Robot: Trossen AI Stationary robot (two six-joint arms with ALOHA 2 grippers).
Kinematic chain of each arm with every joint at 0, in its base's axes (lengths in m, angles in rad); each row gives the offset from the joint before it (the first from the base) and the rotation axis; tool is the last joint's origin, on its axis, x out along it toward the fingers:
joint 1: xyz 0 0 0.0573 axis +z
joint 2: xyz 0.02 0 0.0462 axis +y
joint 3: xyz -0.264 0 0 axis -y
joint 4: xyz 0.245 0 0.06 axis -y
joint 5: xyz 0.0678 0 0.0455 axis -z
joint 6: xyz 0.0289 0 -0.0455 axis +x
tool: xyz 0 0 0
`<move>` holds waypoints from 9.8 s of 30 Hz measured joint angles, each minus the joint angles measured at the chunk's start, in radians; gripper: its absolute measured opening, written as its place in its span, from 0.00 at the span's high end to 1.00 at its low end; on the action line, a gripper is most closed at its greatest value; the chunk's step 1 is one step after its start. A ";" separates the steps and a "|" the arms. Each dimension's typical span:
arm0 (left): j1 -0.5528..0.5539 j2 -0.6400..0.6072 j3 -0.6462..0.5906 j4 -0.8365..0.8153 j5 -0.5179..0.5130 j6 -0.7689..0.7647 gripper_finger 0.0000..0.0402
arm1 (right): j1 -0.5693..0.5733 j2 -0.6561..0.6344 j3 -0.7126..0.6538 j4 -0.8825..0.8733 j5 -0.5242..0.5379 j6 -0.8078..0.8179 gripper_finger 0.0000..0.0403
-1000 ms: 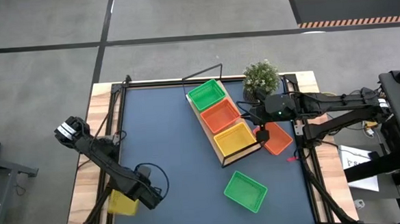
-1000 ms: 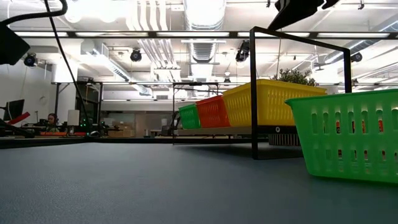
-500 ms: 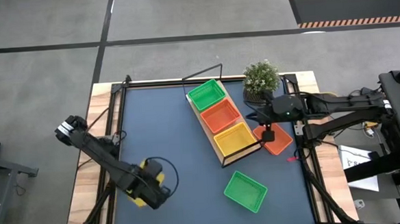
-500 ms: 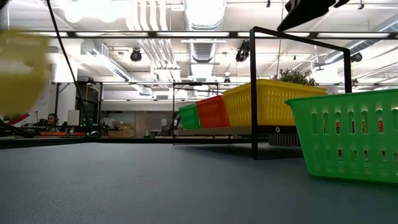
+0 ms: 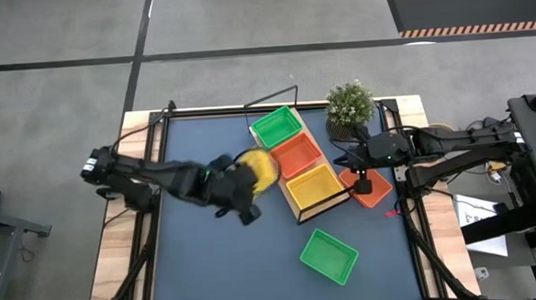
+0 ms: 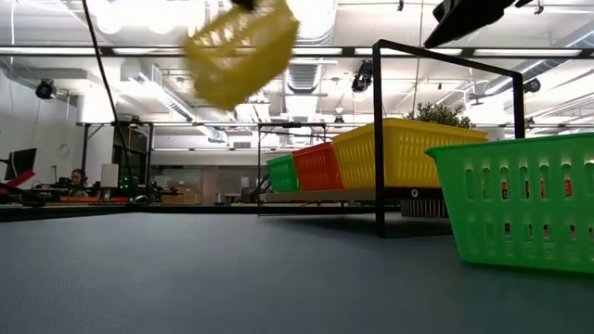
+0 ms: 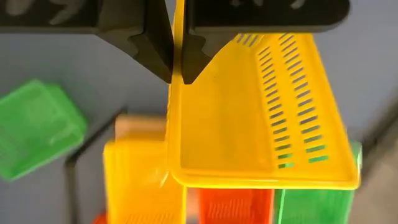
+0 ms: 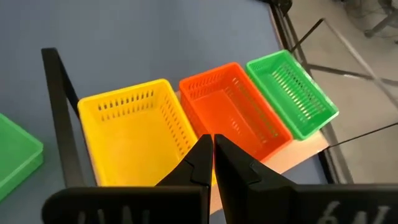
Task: Stack baskets on shelf by color
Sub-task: Stack the yellow bin on top of the yellow bin on the shelf
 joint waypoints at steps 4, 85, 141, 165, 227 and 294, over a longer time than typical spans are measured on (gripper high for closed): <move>0.091 0.026 0.000 0.217 0.000 0.274 1.00 | 0.005 -0.021 -0.023 -0.004 0.000 0.031 0.98; 0.155 -0.370 -0.828 1.371 0.418 1.176 0.79 | -0.064 0.489 0.443 -0.337 -0.480 -0.025 0.57; 0.158 -0.472 -0.897 1.392 0.416 1.256 0.79 | -0.070 0.646 0.583 -0.527 -0.452 -0.084 0.97; 0.158 -0.471 -0.898 1.391 0.416 1.256 0.79 | 0.028 0.644 0.523 -0.469 -0.296 -0.063 0.97; 0.165 -0.435 -0.901 1.293 0.381 1.217 0.79 | -0.162 0.753 0.575 -0.418 -0.332 -0.118 0.98; 0.277 -0.109 -0.891 1.418 0.520 0.970 1.00 | -0.359 0.656 0.318 -0.393 -0.409 -0.159 0.98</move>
